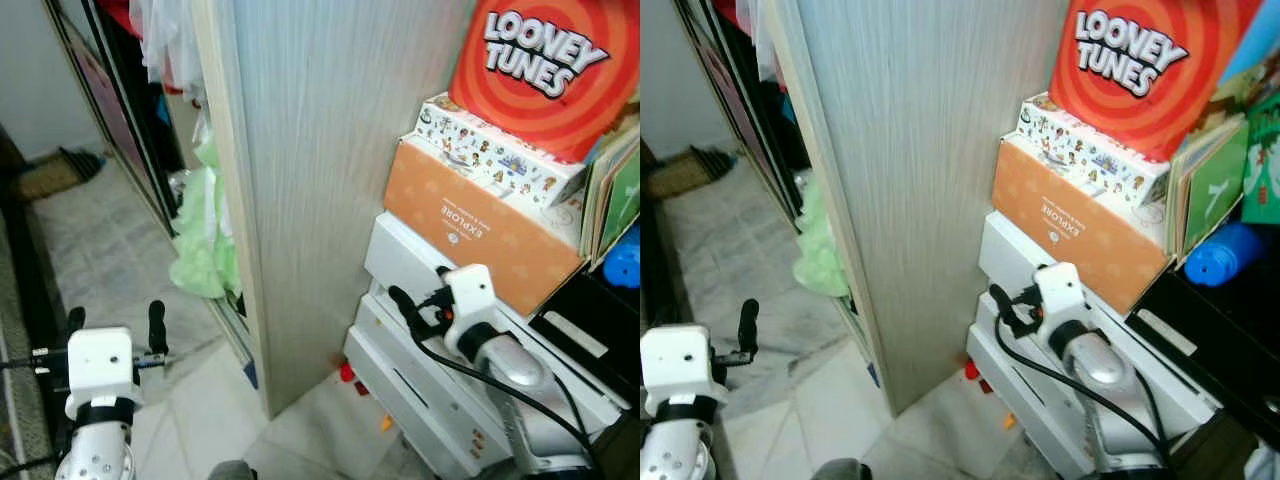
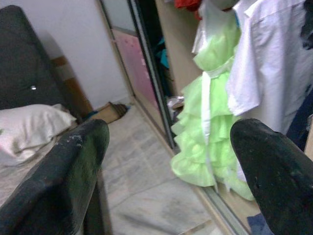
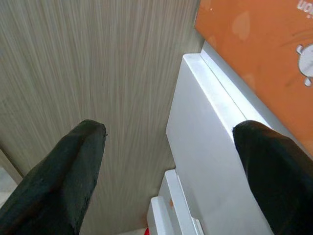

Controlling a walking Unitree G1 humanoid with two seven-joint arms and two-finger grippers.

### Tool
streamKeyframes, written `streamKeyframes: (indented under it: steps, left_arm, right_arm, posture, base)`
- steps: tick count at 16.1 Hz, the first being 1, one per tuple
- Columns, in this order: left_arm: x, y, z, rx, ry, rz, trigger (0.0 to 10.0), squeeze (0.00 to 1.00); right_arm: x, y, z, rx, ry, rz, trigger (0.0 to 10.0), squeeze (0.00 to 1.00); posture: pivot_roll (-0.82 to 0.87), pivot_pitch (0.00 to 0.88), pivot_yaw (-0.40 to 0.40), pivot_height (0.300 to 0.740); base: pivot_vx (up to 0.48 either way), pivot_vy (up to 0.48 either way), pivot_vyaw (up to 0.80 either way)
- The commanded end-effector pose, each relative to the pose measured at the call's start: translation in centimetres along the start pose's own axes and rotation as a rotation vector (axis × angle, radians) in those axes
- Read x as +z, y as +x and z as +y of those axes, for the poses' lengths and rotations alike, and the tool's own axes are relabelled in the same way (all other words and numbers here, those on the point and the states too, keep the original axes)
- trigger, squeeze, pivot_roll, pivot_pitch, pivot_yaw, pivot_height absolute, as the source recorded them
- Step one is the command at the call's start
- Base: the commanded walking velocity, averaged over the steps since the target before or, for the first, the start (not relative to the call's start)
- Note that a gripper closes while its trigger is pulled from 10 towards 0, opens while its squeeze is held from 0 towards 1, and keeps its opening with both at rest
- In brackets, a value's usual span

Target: Clean up the room

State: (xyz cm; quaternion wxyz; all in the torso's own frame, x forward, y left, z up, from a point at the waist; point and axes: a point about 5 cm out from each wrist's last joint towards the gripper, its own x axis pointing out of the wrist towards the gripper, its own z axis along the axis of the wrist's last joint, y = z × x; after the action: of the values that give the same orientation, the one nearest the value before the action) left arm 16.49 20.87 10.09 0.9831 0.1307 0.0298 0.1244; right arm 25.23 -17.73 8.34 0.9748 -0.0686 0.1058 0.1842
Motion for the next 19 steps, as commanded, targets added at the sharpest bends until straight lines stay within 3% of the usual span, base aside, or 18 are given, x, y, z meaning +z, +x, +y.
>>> streamKeyframes:
  steps: [1, 12, 19]
  left_arm:
    - [0.39, 0.30, -0.28, -0.021, -0.026, -0.005, 10.0, 0.00]
    - [0.81, 0.58, -0.56, -0.052, -0.024, 0.000, 10.0, 0.00]
    - [0.74, 0.54, -0.59, -0.059, -0.024, 0.005, 10.0, 0.00]
  right_arm:
    - [0.38, 0.27, -0.15, -0.008, -0.003, -0.011, 10.0, 0.00]
    - [0.42, 0.44, 0.18, -0.007, 0.023, -0.011, 10.0, 0.00]
    - [0.39, 0.45, 0.24, -0.004, 0.024, -0.007, 10.0, 0.00]
  posture:
    - [0.00, 0.000, -0.053, 0.740]
    - [0.00, 0.000, -0.046, 0.740]
    - [0.00, 0.000, -0.046, 0.740]
  base:
    - [0.000, 0.000, 0.00]
    - [0.000, 0.024, 0.00]
    - [0.000, 0.426, 0.00]
